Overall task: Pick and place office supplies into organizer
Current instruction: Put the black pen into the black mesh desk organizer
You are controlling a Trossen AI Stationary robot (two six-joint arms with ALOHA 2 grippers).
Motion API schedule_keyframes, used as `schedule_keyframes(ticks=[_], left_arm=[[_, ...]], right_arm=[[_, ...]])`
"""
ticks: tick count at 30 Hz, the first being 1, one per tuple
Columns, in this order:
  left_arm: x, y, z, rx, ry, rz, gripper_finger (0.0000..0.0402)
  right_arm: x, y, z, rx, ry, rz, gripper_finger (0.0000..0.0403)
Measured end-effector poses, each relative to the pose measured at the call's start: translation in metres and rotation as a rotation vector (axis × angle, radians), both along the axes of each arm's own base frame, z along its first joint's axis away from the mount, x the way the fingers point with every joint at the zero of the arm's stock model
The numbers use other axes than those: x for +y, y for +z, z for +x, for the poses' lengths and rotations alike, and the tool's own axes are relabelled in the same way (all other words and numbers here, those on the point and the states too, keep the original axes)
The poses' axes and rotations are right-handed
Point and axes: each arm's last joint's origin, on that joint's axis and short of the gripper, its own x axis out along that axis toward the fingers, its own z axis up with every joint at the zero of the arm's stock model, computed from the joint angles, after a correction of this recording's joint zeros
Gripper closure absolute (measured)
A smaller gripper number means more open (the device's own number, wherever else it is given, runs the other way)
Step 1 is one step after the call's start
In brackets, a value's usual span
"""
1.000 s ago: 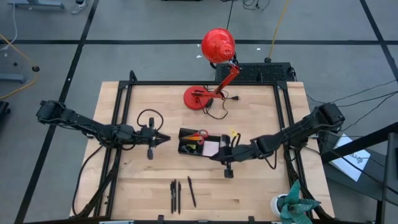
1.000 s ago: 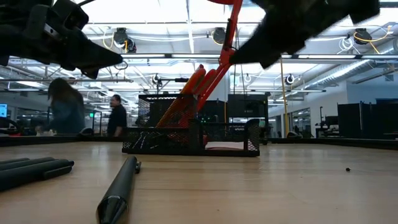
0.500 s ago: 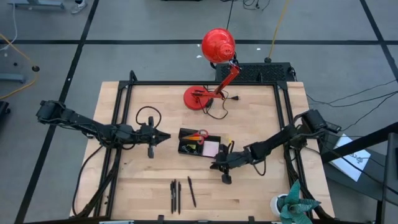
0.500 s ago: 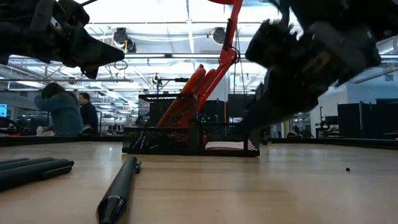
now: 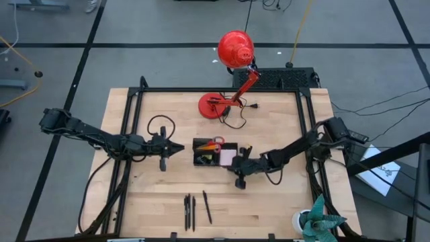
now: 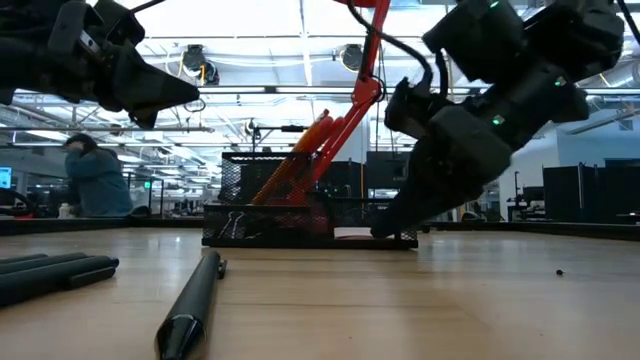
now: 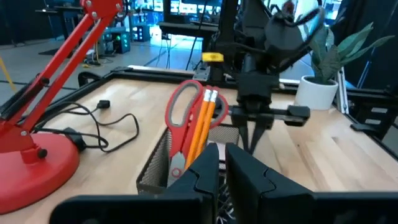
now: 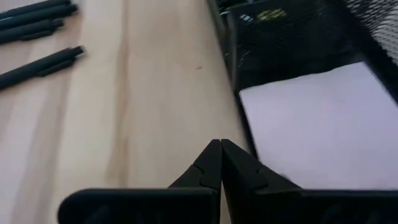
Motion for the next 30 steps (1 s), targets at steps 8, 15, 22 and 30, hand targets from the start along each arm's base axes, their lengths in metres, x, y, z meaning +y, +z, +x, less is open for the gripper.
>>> schedule_keyframes(ticks=[8, 15, 22, 30], left_arm=[[-0.002, -0.008, -0.001, 0.082, -0.050, 0.013, 0.0366], [-0.004, -0.010, -0.002, 0.104, -0.043, 0.034, 0.0366], [-0.003, -0.010, -0.002, 0.106, -0.030, 0.036, 0.0366], [-0.020, -0.017, -0.005, 0.157, -0.134, 0.039, 0.0366]], right_arm=[[0.001, 0.008, 0.007, -0.088, 0.119, 0.012, 0.0401], [0.018, 0.019, 0.010, -0.209, 0.228, 0.111, 0.0382], [0.037, 0.026, 0.012, -0.225, 0.336, 0.039, 0.0342], [0.029, 0.062, 0.010, -0.365, 0.377, -0.053, 0.0341]])
